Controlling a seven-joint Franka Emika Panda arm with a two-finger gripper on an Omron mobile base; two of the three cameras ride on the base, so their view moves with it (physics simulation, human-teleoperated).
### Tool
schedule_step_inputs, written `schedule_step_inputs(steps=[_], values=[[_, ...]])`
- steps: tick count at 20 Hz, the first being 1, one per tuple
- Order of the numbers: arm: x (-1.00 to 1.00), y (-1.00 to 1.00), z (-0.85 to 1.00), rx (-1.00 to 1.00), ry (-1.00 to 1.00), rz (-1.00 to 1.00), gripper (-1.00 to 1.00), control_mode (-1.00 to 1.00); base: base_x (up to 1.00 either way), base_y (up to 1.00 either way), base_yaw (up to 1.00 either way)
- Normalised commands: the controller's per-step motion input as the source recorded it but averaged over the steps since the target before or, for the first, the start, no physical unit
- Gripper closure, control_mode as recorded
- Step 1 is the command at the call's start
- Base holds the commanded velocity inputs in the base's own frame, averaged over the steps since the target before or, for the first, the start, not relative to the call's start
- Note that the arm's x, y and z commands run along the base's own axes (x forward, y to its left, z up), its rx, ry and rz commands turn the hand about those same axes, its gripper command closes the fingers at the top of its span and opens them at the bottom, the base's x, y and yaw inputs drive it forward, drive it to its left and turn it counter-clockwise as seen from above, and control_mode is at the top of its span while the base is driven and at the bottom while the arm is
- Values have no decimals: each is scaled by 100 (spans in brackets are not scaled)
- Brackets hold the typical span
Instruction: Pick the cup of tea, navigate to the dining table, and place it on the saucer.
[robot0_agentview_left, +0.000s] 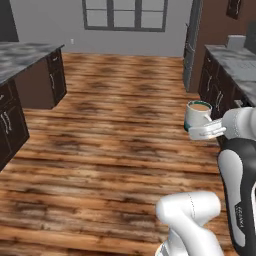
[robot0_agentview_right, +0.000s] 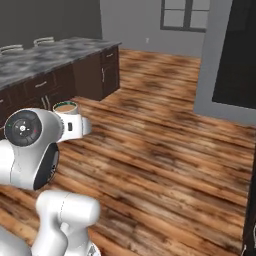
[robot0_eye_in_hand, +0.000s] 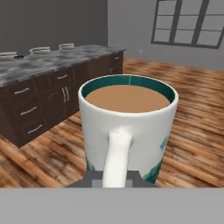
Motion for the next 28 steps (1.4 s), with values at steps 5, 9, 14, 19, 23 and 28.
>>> schedule_step_inputs(steps=[5, 9, 14, 19, 23, 28], values=[[0, 0, 0, 0, 0, 0, 100, 100, 0, 47, 33], [0, 0, 0, 0, 0, 0, 100, 100, 16, 86, 23], [0, 0, 0, 0, 0, 0, 100, 100, 34, 100, 10], [0, 0, 0, 0, 0, 0, 100, 100, 26, 100, 11], [0, 0, 0, 0, 0, 0, 100, 100, 29, 100, 12], [0, 0, 0, 0, 0, 0, 100, 100, 11, 100, 3]])
